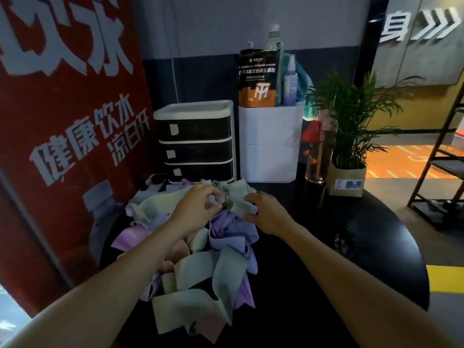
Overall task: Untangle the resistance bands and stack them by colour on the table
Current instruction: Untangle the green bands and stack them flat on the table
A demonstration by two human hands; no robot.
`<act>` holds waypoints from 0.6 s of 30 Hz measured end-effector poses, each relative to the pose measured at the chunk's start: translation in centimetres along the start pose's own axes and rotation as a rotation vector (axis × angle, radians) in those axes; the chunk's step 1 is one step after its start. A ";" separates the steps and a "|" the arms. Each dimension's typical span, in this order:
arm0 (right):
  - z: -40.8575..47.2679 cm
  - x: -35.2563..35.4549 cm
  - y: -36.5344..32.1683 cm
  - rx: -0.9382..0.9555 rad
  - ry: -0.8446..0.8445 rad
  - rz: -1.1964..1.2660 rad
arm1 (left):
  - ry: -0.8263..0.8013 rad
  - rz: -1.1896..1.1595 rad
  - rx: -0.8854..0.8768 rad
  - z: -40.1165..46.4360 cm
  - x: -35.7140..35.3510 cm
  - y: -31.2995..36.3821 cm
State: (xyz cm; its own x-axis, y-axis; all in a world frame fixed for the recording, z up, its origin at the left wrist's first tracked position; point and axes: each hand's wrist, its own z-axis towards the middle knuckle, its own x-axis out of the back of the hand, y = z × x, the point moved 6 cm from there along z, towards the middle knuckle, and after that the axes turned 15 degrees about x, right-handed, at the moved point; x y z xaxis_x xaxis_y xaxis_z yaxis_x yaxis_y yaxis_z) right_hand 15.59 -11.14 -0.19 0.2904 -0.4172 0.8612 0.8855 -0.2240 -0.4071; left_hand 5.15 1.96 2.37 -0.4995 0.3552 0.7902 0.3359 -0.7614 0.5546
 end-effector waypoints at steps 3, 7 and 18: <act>0.3 -0.6 -0.1 -0.001 -0.001 -0.017 | 0.020 -0.007 0.021 0.5 0.0 -0.4; 0.9 -0.4 0.0 0.052 0.106 -0.025 | 0.016 -0.055 0.035 0.7 0.0 -0.5; 1.7 8.7 -2.1 0.251 0.436 -0.018 | -0.132 0.002 0.407 3.9 -0.2 3.6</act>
State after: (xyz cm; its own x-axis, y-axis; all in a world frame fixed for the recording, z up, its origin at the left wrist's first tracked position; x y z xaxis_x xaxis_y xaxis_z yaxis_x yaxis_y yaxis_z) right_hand 16.91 -12.84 8.70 0.1434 -0.7565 0.6380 0.9643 -0.0382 -0.2620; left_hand 9.62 1.29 5.20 -0.4009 0.4405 0.8033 0.6379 -0.4951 0.5898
